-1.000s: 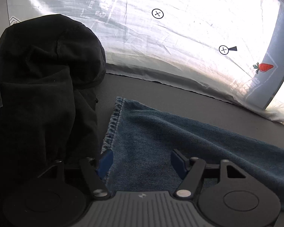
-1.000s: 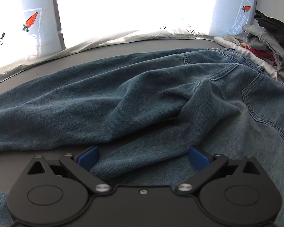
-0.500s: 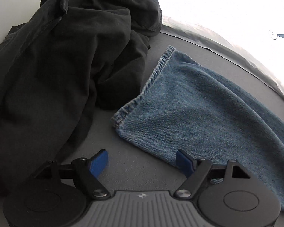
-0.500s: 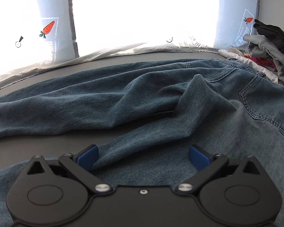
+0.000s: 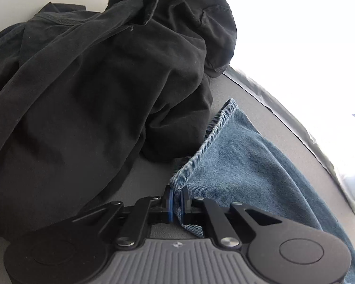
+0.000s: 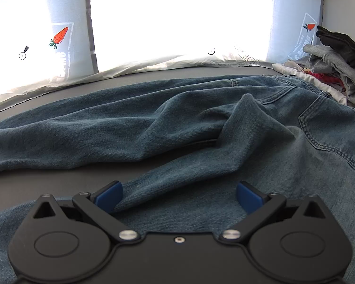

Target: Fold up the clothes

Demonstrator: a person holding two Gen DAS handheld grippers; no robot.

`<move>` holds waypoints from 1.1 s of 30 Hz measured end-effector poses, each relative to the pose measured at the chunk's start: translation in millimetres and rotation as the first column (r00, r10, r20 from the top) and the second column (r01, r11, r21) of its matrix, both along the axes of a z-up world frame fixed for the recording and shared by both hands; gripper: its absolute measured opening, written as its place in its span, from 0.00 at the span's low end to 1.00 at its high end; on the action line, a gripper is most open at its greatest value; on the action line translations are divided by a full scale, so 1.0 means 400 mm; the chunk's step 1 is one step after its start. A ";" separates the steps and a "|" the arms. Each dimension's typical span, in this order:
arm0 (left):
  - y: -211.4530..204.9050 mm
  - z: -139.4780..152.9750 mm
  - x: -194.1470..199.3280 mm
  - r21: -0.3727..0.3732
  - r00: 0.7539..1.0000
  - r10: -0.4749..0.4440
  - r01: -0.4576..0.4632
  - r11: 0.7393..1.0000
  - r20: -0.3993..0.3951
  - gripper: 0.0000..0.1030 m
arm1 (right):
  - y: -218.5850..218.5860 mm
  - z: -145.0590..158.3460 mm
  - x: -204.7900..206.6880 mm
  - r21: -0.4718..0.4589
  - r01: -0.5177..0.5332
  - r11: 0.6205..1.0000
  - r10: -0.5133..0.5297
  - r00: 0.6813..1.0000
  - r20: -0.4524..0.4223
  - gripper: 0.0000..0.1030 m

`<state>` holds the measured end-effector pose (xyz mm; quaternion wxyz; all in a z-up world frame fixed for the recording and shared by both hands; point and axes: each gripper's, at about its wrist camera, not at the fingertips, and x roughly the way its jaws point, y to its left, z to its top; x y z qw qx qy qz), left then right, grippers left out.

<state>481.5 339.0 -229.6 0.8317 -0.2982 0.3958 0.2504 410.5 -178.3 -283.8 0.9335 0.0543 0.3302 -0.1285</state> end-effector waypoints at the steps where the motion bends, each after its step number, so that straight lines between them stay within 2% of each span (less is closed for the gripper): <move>1: 0.013 -0.002 -0.008 -0.038 1.000 0.012 -0.012 0.999 0.004 0.06 | 0.000 0.000 0.000 0.000 0.000 1.000 0.000 1.000 0.000 1.00; 3: 0.039 -0.021 -0.012 -0.095 0.999 0.032 -0.031 0.995 0.002 0.11 | 0.000 -0.001 0.000 -0.001 0.000 1.000 0.000 1.000 0.000 1.00; 5: 0.065 -0.040 -0.015 -0.150 0.999 0.051 -0.050 0.987 -0.001 0.12 | 0.001 0.000 0.001 -0.003 0.000 1.000 0.000 1.000 -0.001 1.00; 7: 0.070 -0.042 -0.019 -0.171 0.998 0.061 -0.060 0.984 0.000 0.15 | 0.000 0.000 0.002 -0.003 0.000 1.000 0.000 1.000 -0.001 1.00; 9: 0.055 -0.030 -0.029 -0.166 0.998 0.055 -0.054 0.985 0.000 0.25 | -0.001 0.001 0.002 -0.003 0.000 1.000 0.000 1.000 -0.002 1.00; 11: 0.025 -0.012 -0.046 -0.150 0.999 0.027 -0.025 0.988 0.017 0.30 | -0.002 0.001 0.002 -0.002 -0.001 1.000 0.001 1.000 -0.004 1.00; 15: -0.064 0.029 -0.096 -0.093 0.998 -0.062 0.065 0.994 0.028 0.48 | -0.017 0.013 0.007 0.021 -0.030 0.999 0.031 0.999 -0.037 1.00; 18: -0.144 0.044 -0.148 -0.060 0.991 -0.135 0.135 0.989 0.011 0.54 | -0.048 0.032 -0.003 0.074 -0.057 0.996 0.062 0.996 -0.069 0.98; 23: -0.291 0.019 -0.274 -0.079 0.974 -0.224 0.220 0.972 -0.047 0.55 | -0.170 0.087 -0.089 0.129 0.008 0.992 -0.006 1.000 -0.019 0.78; 24: -0.319 0.009 -0.296 -0.078 0.969 -0.238 0.233 0.969 -0.067 0.56 | -0.210 0.100 -0.111 0.137 0.029 0.990 -0.028 1.000 -0.009 0.70; 26: -0.381 -0.002 -0.343 -0.036 0.961 -0.262 0.260 0.965 -0.092 0.58 | -0.303 0.125 -0.157 0.168 0.094 0.981 -0.096 0.995 0.006 0.48; 27: -0.408 -0.003 -0.355 -0.005 0.956 -0.273 0.274 0.962 -0.106 0.61 | -0.357 0.136 -0.181 0.190 0.139 0.972 -0.144 0.990 0.010 0.32; 28: -0.431 -0.003 -0.368 0.009 0.954 -0.279 0.282 0.959 -0.113 0.61 | -0.412 0.147 -0.205 0.213 0.184 0.960 -0.191 0.981 0.013 0.24; 30: -0.470 0.001 -0.395 0.006 0.954 -0.278 0.280 0.960 -0.112 0.61 | -0.545 0.181 -0.252 0.306 0.283 0.909 -0.305 0.952 0.024 0.22; 33: -0.502 0.002 -0.446 -0.045 0.967 -0.242 0.239 0.970 -0.079 0.62 | -0.712 0.190 -0.320 0.440 0.410 0.799 -0.463 0.886 0.015 0.22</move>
